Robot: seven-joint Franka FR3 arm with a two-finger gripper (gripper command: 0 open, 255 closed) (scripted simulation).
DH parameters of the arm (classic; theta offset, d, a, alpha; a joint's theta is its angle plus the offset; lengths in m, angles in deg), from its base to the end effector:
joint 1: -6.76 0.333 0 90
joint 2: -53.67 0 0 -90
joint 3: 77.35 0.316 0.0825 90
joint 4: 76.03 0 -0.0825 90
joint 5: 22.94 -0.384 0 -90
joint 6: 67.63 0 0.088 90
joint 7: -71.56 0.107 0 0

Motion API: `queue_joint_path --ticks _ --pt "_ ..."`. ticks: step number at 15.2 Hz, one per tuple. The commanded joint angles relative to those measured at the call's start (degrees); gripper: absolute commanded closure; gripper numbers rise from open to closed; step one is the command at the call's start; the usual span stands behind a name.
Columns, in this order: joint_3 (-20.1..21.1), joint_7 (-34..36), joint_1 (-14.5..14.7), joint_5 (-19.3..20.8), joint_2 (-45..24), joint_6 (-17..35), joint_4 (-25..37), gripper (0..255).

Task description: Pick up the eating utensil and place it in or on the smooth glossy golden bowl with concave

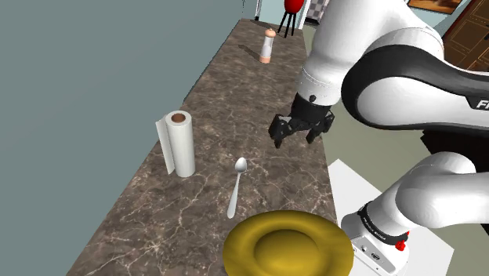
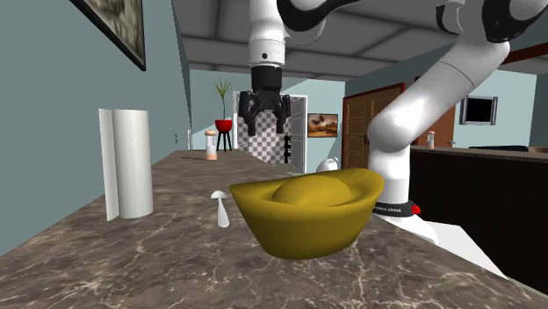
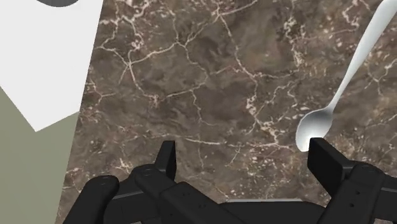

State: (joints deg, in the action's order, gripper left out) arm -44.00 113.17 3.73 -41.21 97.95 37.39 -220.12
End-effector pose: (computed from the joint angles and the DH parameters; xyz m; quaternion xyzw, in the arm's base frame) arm 0.2861 0.2145 0.4849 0.9772 -0.2078 0.0301 0.0317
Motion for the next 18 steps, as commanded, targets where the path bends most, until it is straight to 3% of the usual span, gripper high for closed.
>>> queue_joint_path --ticks 1,5,8,11,12,13,14,18 --pt "4.95 6.25 -1.23 -1.01 -2.69 1.8 1.17 0" --pt "15.18 18.06 -6.11 -0.75 -9.91 5.4 5.15 0" --pt "24.27 27.72 -12.07 1.58 -16.58 7.97 9.13 0" --pt "36.46 39.03 -21.58 7.02 -25.01 10.26 13.88 0" --pt "42.35 43.56 -26.55 10.06 -28.59 10.9 15.63 0" --pt "51.26 48.74 -34.46 14.06 -32.79 11.37 17.49 0" --pt "53.82 49.13 -36.98 14.07 -32.83 11.37 17.87 0" --pt "58.87 48.42 -42.04 13.1 -32.1 14.43 15.81 0"
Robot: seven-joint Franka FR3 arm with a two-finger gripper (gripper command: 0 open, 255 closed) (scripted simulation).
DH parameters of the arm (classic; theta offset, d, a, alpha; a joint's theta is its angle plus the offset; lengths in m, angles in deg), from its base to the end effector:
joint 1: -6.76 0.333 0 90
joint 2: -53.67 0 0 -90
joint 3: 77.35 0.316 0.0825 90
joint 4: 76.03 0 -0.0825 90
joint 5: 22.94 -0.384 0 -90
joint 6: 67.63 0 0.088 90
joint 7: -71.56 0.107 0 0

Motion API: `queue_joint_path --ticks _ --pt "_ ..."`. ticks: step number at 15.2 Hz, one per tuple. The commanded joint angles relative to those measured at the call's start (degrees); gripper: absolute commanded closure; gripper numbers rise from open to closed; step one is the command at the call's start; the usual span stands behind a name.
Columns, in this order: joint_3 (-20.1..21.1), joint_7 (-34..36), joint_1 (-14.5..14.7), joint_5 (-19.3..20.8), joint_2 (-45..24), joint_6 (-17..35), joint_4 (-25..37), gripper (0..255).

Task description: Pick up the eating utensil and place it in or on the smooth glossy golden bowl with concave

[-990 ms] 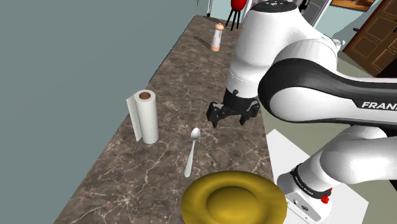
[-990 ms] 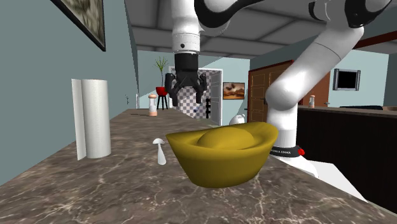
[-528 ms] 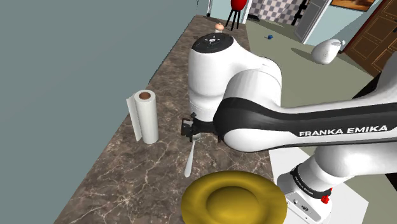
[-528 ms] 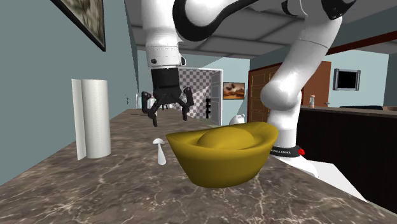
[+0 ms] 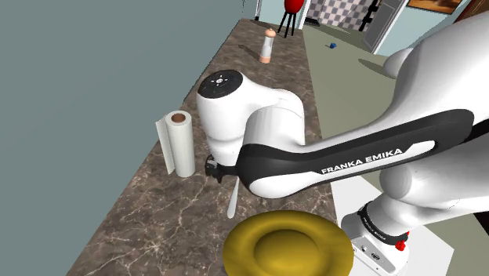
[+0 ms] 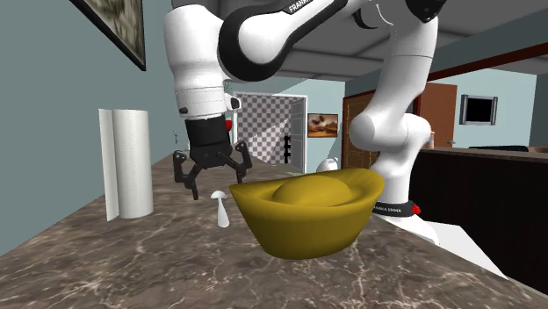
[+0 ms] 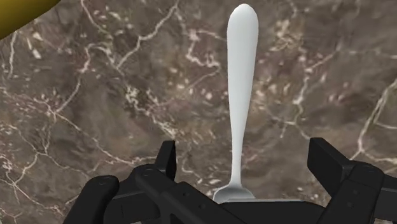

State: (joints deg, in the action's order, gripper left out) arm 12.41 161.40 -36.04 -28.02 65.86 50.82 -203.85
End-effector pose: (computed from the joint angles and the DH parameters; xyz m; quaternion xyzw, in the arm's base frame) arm 0.3380 0.3766 0.3579 0.9133 -0.3938 0.0352 0.0980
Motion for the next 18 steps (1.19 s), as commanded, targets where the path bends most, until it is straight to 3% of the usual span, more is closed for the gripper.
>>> queue_joint_path --ticks 1,3,11,12,18 --pt "3.78 0.01 -3.59 -0.35 0.19 1.77 -0.96 0" --pt "7.07 -0.74 -6.9 -1.38 1.04 3.71 -2.15 0" --pt "6.92 -0.93 -6.77 -1.62 1.25 3.67 -2.14 0" --pt "6.92 -0.93 -6.77 -1.62 1.25 3.67 -2.14 255" --pt "6.86 -0.96 -6.76 -1.59 1.22 3.74 -2.2 255"
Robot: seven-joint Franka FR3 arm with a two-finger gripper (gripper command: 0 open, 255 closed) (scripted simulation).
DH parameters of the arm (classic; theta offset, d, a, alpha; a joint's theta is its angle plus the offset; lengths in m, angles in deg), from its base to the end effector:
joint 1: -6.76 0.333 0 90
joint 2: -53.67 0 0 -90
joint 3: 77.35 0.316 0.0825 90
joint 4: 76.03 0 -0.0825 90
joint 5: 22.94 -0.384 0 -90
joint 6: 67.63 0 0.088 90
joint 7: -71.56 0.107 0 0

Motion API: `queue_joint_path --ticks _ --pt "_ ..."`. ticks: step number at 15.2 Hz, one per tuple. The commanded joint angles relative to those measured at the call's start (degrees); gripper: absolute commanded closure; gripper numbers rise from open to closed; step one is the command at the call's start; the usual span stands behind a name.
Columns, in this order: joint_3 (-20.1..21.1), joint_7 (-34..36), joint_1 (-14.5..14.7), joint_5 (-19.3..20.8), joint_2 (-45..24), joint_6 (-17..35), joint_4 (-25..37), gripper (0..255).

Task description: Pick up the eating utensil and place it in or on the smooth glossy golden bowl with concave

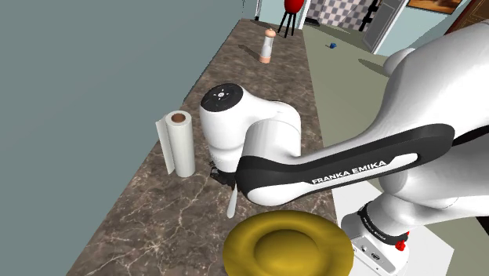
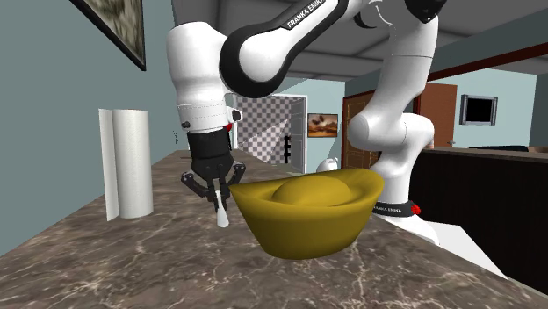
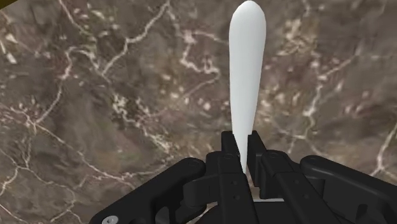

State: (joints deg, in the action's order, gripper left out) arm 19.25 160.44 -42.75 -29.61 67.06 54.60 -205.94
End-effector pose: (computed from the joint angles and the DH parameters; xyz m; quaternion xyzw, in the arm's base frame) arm 0.3376 0.3733 0.3334 0.9133 -0.3941 0.0357 0.0962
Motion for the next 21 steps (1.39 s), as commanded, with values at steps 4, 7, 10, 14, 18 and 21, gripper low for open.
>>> queue_joint_path --ticks 4,7,10,14,18,21 --pt "-1.65 0.5 1.64 0.72 -0.59 -0.79 0.22 255" --pt "-7.68 1.43 7.57 2.3 -1.88 -2.94 1.15 255" --pt "-13.57 0.75 13.08 1.79 -1.16 -5.25 2.22 255" --pt "-18.91 -1.06 17.59 0.0 1.02 -8.45 3.85 255" --pt "-22.51 -2.64 20.25 -1.45 3.03 -11.66 5.68 255" --pt "-24.62 -3.59 21.64 -2.2 4.24 -14.05 7.17 255"
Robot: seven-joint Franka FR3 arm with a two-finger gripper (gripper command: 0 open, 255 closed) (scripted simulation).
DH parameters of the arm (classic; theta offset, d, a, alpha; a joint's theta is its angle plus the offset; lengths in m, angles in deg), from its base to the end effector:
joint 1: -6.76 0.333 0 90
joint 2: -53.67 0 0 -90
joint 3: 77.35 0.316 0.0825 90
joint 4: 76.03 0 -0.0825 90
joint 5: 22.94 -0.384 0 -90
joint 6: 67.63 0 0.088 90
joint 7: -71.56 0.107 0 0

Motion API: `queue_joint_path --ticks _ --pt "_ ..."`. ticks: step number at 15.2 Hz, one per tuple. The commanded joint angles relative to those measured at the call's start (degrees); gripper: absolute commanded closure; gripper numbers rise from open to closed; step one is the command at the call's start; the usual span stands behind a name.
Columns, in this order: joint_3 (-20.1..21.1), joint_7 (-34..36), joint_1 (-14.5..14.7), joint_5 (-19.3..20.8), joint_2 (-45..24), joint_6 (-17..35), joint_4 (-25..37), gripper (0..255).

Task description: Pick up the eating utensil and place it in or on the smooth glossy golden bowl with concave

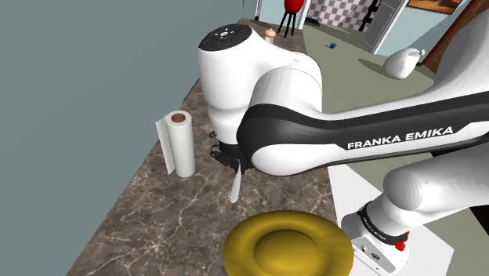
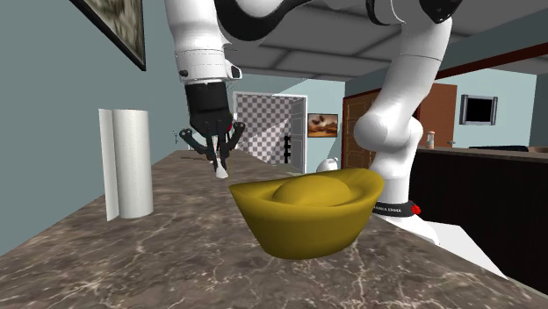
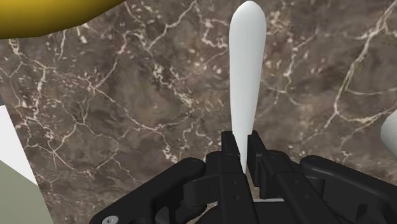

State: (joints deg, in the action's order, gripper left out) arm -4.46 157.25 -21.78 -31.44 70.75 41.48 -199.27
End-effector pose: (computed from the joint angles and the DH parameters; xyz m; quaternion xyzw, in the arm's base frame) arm 0.3379 0.3731 0.4217 0.9130 -0.3945 0.0354 0.0975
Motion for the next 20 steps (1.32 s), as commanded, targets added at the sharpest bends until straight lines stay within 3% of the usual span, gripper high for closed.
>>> queue_joint_path --ticks 1,15,20 --pt "-1.54 -0.67 1.04 -0.56 0.91 -1.72 1.02 255" --pt "-7.23 -3.01 3.55 -1.47 3.64 -12.22 9.22 255" --pt "-12.77 -2.68 12.59 -8.18 12.61 -15.19 4.68 255"
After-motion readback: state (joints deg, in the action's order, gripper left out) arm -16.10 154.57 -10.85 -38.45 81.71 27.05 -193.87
